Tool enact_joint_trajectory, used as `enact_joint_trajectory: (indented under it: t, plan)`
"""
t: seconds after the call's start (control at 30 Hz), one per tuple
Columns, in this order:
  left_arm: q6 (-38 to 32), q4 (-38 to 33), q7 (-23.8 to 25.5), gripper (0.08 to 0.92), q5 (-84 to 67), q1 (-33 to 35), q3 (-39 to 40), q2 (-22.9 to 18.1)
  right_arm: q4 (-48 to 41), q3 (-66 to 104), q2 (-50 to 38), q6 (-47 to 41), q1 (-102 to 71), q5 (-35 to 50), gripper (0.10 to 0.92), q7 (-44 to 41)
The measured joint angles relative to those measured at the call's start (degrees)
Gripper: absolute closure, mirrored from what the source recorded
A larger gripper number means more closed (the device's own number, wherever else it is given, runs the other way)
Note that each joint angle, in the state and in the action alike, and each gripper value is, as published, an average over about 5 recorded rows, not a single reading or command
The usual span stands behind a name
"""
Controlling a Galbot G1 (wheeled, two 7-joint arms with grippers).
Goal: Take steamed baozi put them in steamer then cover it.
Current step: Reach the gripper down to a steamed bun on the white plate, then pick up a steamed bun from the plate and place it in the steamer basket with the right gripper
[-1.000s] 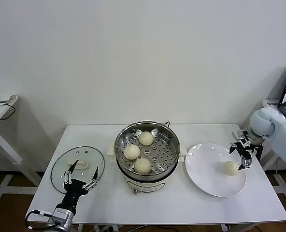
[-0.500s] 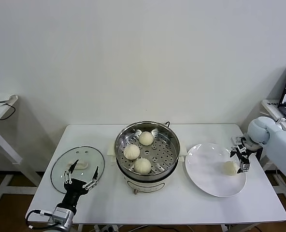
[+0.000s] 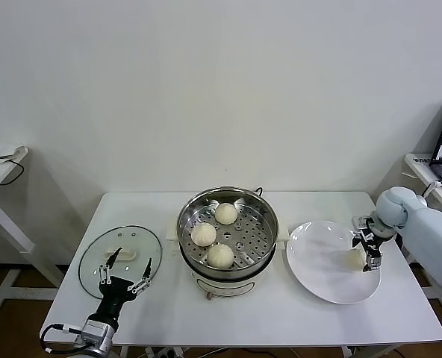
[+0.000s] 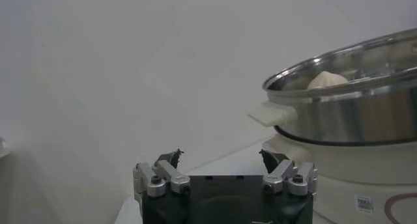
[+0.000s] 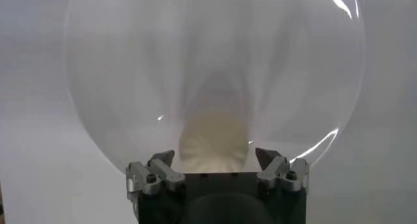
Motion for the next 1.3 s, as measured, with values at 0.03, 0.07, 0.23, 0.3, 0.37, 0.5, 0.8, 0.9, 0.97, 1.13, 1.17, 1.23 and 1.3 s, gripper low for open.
enact_joint_trajectory:
  t: [0.03,0.07,0.23,0.3,0.37,0.5,0.8,0.9,0.97,1.13,1.17,1.23,1.3]
  plan:
    - [0.0,0.0,0.0,0.177,0.0,0.0,0.0,0.0,0.0,0.1,0.1,0.0,-0.1,-0.1,0.22,0.0]
    - [0.1,0.0,0.0,0.177,0.0,0.0,0.0,0.0,0.0,0.1,0.1,0.0,-0.1,-0.2,0.233,0.0]
    - [0.2,0.0,-0.1,0.177,0.0,0.0,0.1,-0.1,-0.1,0.5,0.3,0.2,-0.5,-0.7,0.322,0.1]
    - [0.2,0.0,-0.1,0.177,0.0,0.0,0.1,-0.1,-0.1,0.7,0.4,0.3,-0.7,-0.8,0.339,0.2]
    - [0.3,0.0,-0.1,0.177,0.0,0.0,0.1,-0.1,-0.1,0.9,0.5,0.3,-0.9,-0.9,0.353,0.3]
    - [0.4,-0.1,-0.1,0.177,0.0,0.0,0.1,-0.1,0.3,0.9,0.3,0.2,-1.0,-0.8,0.36,0.2]
    - [0.6,-0.8,-0.3,0.177,-0.1,0.2,0.2,-0.1,2.9,-1.4,-1.8,-1.3,1.3,2.5,0.361,-0.9]
    - [0.6,-1.0,-0.4,0.177,0.0,0.2,0.3,-0.2,4.8,-4.0,-3.3,-2.8,3.7,5.8,0.358,-1.0]
    - [0.7,-1.1,-0.4,0.177,0.0,0.2,0.4,-0.2,6.5,-6.2,-4.5,-4.2,6.0,8.7,0.358,-1.0]
    - [0.7,-1.4,-0.4,0.177,-0.1,0.2,0.6,-0.1,11.6,-14.0,-7.5,-8.3,14.2,17.1,0.355,-0.5]
    - [0.7,-1.5,-0.4,0.177,-0.1,0.2,0.6,-0.1,12.8,-16.0,-8.0,-9.2,16.3,18.9,0.355,-0.4]
    - [0.7,-1.7,-0.4,0.177,-0.1,0.1,0.7,0.0,15.3,-20.2,-8.6,-11.0,21.0,22.6,0.355,0.0]
    - [0.7,-1.8,-0.4,0.177,-0.1,0.0,0.7,0.1,17.8,-24.9,-8.9,-12.9,26.1,26.4,0.355,0.6]
